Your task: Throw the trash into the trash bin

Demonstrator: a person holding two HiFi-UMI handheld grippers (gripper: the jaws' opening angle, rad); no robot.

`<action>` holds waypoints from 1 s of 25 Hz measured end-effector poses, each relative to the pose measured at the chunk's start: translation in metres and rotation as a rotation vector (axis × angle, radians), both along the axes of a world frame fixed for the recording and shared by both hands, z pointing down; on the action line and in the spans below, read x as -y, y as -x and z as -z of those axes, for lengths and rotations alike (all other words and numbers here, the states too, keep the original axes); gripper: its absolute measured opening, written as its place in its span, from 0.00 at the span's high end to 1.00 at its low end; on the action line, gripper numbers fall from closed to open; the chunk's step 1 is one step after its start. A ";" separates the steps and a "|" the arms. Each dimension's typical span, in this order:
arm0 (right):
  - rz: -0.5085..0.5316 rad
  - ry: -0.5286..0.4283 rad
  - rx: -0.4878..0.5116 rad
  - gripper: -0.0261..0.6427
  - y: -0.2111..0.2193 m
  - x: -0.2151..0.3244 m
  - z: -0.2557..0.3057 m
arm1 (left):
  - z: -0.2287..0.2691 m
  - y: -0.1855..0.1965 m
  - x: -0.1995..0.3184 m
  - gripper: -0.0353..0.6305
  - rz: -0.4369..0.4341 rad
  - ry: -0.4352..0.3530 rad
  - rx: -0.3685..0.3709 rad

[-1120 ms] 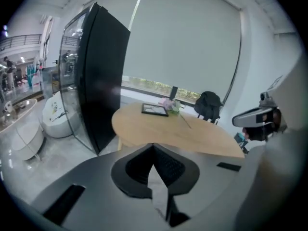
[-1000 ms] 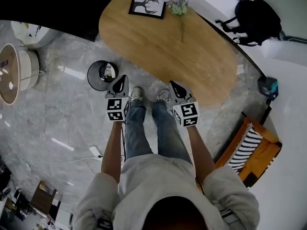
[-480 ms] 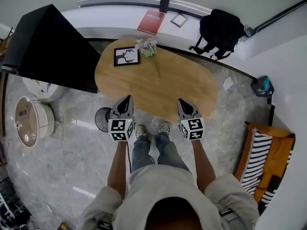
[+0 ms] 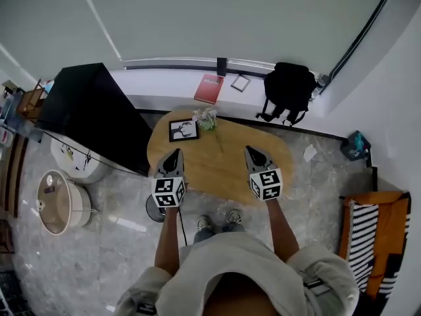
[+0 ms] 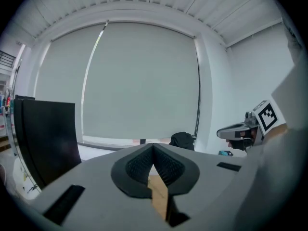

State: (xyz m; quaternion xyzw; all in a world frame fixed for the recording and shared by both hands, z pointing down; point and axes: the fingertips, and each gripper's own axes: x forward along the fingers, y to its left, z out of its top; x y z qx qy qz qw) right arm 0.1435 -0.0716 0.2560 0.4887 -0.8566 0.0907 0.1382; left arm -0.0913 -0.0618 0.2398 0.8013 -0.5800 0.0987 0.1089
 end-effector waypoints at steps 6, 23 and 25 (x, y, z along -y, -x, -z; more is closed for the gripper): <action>0.021 -0.101 0.012 0.92 0.013 0.013 0.055 | 0.052 0.012 0.007 0.92 0.001 -0.073 0.026; 0.006 -0.100 0.014 0.92 0.004 0.012 0.065 | 0.066 0.005 0.000 0.92 0.013 -0.093 0.038; 0.002 -0.093 0.014 0.92 0.002 0.011 0.062 | 0.065 0.003 -0.001 0.92 0.009 -0.093 0.040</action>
